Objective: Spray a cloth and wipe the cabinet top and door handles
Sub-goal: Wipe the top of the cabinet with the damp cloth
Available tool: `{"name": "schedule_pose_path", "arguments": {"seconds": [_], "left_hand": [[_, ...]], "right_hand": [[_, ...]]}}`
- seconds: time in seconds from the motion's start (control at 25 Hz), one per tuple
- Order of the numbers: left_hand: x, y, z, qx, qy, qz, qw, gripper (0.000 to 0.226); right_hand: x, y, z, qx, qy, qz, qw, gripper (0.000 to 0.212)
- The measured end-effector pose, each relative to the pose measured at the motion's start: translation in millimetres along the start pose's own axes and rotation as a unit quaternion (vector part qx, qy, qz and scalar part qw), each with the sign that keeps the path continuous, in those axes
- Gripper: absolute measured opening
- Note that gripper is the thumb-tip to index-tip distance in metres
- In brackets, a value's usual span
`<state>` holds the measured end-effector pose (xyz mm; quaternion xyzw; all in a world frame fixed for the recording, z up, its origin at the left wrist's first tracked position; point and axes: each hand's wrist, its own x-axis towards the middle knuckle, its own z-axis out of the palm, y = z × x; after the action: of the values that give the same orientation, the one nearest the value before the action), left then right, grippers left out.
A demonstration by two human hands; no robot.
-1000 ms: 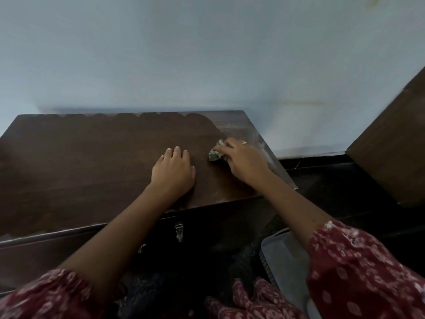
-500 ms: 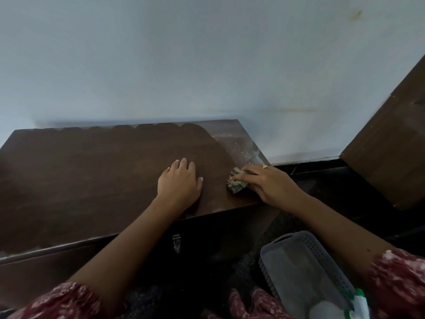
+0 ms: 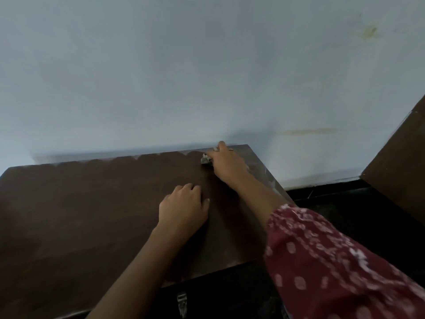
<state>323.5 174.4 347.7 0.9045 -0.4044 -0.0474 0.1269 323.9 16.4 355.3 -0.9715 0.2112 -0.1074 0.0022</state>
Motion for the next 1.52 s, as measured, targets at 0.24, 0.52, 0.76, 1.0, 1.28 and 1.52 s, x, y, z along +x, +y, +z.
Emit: {"name": "schedule_pose_path", "arguments": {"seconds": [0.24, 0.52, 0.76, 1.0, 1.28, 1.52], "left_hand": [[69, -36, -20, -0.031, 0.041, -0.015, 0.999, 0.059], [140, -30, -1, -0.007, -0.009, 0.089, 0.996, 0.061], [174, 0, 3, 0.026, -0.038, 0.116, 0.992, 0.068], [189, 65, 11, 0.02, -0.069, 0.184, 0.98, 0.066], [146, 84, 18, -0.018, -0.087, 0.222, 0.971, 0.069], [73, 105, 32, -0.05, -0.054, 0.245, 0.967, 0.062]], "right_hand": [[29, -18, 10, 0.07, -0.03, -0.104, 0.992, 0.043], [36, 16, 23, 0.046, -0.013, -0.105, 0.993, 0.041], [55, 45, 19, 0.088, -0.022, 0.046, 0.995, 0.05], [27, 100, 9, 0.073, -0.003, 0.139, 0.988, 0.048], [-39, 93, 2, 0.07, 0.024, 0.19, 0.979, 0.043], [-111, 78, -7, 0.023, 0.054, 0.213, 0.975, 0.048]]}}
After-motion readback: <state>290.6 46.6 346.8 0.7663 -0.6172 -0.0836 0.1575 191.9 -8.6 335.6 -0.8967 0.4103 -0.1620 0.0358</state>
